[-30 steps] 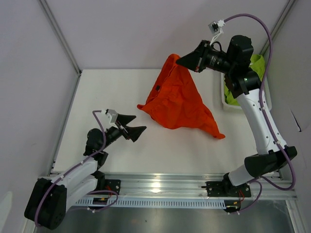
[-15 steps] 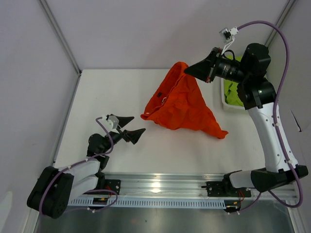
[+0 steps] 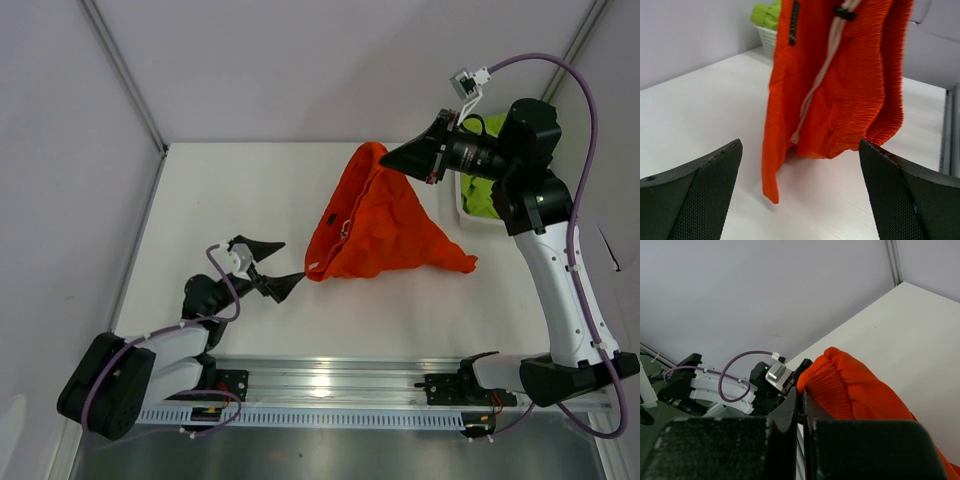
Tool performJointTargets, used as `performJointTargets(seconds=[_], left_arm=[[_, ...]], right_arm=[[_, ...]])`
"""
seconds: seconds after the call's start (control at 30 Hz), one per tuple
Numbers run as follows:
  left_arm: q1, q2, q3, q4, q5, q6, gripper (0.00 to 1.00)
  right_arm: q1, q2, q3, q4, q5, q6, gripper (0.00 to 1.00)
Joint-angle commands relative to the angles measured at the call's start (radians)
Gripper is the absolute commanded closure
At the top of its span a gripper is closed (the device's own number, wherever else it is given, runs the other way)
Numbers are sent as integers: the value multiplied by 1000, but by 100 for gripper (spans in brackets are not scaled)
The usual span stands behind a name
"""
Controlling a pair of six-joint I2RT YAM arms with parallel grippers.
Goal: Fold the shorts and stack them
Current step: Flatten the shorts out
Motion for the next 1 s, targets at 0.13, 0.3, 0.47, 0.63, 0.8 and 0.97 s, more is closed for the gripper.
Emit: performJointTargets(seconds=[0.13, 0.3, 0.47, 0.63, 0.8, 0.97], left_arm=[[-67, -20, 29, 63, 164, 87, 2], [-130, -22, 61, -41, 187, 153, 3], [-219, -7, 122, -176, 137, 264, 4], [-259, 36, 170, -271, 44, 330, 13], [-259, 26, 166, -277, -15, 330, 17], [-259, 4, 169, -357, -81, 363, 28]], right_arm=[[-3, -2, -1, 59, -33, 27, 100], [-2, 1, -1, 66, -39, 34, 100], [0, 1, 0, 68, -47, 39, 100], [4, 0, 0, 68, -47, 42, 100], [9, 1, 0, 68, -47, 45, 100], [7, 7, 3, 69, -39, 45, 100]])
